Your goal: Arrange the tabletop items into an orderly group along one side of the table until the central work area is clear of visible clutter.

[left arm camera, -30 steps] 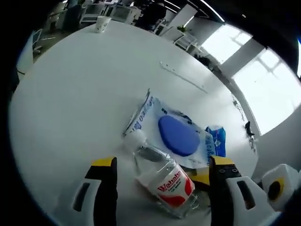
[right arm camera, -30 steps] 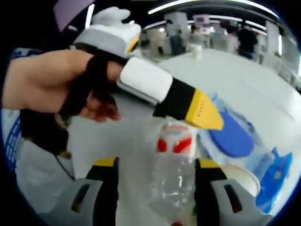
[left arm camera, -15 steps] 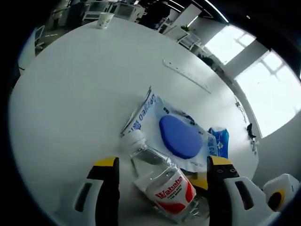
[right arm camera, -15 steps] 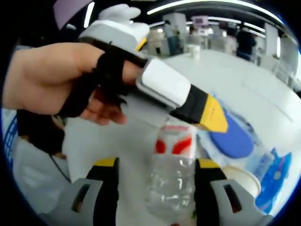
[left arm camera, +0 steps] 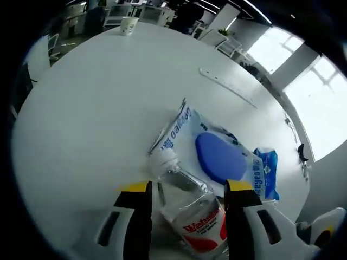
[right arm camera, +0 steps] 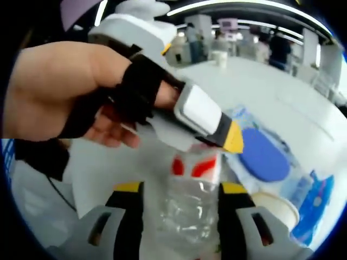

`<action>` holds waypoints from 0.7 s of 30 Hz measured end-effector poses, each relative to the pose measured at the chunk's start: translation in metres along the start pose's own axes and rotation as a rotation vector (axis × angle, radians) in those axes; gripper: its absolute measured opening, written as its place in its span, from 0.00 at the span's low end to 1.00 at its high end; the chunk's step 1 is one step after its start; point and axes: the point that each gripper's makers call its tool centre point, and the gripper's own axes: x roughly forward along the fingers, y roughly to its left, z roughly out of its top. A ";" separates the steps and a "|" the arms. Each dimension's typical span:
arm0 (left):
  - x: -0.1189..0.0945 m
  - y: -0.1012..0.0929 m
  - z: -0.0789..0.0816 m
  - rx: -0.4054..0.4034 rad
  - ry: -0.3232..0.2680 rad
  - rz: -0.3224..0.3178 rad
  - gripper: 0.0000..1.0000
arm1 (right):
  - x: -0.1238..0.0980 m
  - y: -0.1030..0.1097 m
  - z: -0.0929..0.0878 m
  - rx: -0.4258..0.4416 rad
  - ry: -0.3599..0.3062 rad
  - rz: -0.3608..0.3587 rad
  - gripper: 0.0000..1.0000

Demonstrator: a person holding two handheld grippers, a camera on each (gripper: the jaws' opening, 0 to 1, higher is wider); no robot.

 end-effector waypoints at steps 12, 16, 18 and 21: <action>-0.002 0.003 -0.001 -0.046 -0.030 -0.005 0.40 | 0.001 0.000 -0.002 -0.029 -0.013 -0.026 0.41; -0.008 0.002 -0.001 -0.045 -0.053 -0.014 0.39 | 0.000 0.003 -0.002 -0.061 -0.034 -0.033 0.40; -0.012 0.000 -0.002 -0.033 -0.072 -0.015 0.39 | -0.002 0.004 -0.002 -0.066 -0.043 -0.039 0.39; -0.019 -0.001 -0.003 -0.007 -0.104 -0.009 0.39 | -0.004 0.009 -0.003 -0.055 -0.059 -0.039 0.39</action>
